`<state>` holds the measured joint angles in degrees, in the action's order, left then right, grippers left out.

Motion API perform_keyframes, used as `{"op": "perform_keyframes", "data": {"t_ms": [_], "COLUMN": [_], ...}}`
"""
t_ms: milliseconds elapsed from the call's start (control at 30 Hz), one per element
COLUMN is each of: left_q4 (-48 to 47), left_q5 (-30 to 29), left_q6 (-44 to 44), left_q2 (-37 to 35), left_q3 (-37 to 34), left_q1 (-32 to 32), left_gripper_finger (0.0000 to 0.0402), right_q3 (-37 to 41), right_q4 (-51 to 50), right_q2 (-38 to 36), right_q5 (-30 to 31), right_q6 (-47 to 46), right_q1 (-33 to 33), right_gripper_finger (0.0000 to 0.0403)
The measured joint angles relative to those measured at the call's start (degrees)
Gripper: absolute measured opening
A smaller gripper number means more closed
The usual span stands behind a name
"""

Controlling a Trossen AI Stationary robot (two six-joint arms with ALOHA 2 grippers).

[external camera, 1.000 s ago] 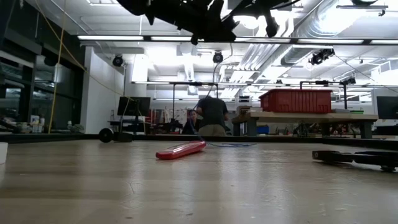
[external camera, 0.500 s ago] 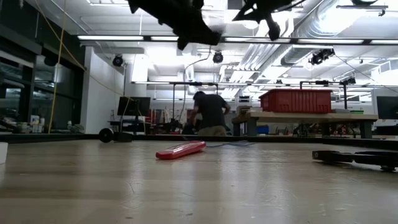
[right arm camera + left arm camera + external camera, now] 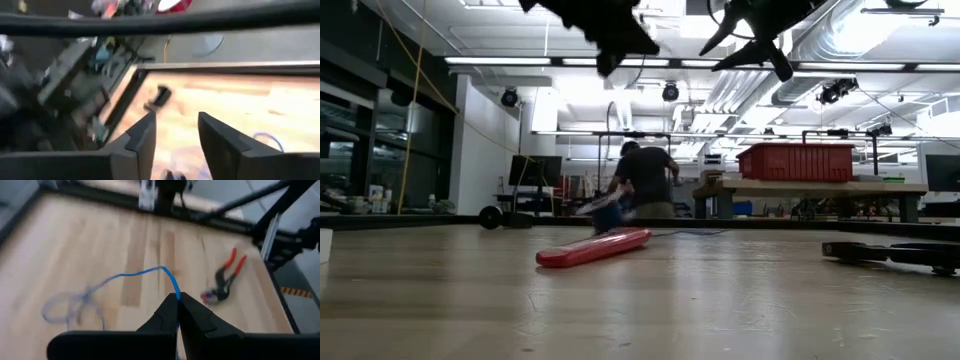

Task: Coil cords
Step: Uncoil the blue wire cable from the black spool

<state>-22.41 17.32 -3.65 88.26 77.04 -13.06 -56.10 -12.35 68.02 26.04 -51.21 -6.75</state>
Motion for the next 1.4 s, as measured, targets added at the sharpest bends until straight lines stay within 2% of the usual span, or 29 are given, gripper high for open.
{"op": "perform_keyframes", "data": {"t_ms": [200, 367, 600, 733, 900, 1033, 1167, 1400], "left_q4": [-1.0, -1.9, -0.3, 0.5, 0.7, 0.9, 0.9, 6.5], "left_q5": [-2.8, -3.0, -3.3, -5.8, -6.1, -6.1, -6.1, -5.5], "left_q6": [6.5, 7.1, 7.3, 7.0, 6.8, 3.8, 0.7, -4.3], "left_q2": [-1.2, -1.2, -1.2, -1.2, -1.2, -1.2, -1.2, -1.2], "left_q3": [8.1, 17.7, 32.1, 38.8, 45.6, 50.5, 54.5, 57.6], "left_q1": [-2.9, -6.0, -8.4, -8.4, -8.4, -8.4, -8.3, -8.2], "left_gripper_finger": [0.0, 0.0, 0.0, 0.0, 0.0, 0.0, 0.0, 0.0], "right_q3": [0.0, 0.0, 0.0, 0.0, 0.0, 0.0, 0.0, 0.0], "right_q4": [-6.4, -11.4, -17.3, -19.9, -24.0, -26.8, -25.3, -24.9], "right_q2": [-4.2, -6.9, -6.7, -4.9, -1.6, 0.8, 1.5, 1.9], "right_q5": [-4.2, -14.3, -23.5, -23.6, -23.4, -19.4, -18.7, -18.6], "right_q6": [8.3, 13.7, 17.2, 19.3, 22.5, 23.0, 24.9, 26.4], "right_q1": [0.0, 0.0, 0.0, 0.0, 0.0, 0.0, 0.0, -2.6], "right_gripper_finger": [0.0158, 0.0158, 0.0158, 0.0158, 0.0158, 0.0158, 0.0158, 0.0158]}}
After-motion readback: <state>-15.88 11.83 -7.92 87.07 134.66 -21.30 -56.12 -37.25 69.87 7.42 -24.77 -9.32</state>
